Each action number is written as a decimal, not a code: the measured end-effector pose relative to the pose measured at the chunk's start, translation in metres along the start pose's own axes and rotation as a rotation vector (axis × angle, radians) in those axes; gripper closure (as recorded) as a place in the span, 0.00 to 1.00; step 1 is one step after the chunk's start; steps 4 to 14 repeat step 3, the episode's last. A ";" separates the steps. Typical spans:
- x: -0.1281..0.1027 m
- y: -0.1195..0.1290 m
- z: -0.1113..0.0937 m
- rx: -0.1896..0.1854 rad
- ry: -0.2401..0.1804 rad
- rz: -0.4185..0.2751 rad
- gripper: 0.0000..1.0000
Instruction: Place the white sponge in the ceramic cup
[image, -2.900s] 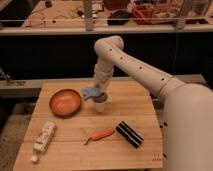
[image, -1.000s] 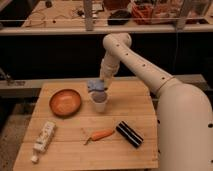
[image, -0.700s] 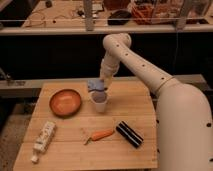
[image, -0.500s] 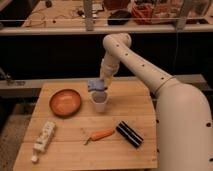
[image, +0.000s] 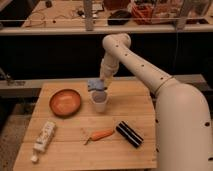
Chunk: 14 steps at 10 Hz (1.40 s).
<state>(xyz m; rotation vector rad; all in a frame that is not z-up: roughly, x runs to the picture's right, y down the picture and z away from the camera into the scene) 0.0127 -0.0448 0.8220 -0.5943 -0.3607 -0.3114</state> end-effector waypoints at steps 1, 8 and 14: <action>0.000 0.000 0.001 0.000 0.001 0.003 0.98; -0.001 -0.001 0.002 0.002 0.003 0.007 0.98; -0.001 -0.001 0.002 0.002 0.003 0.007 0.98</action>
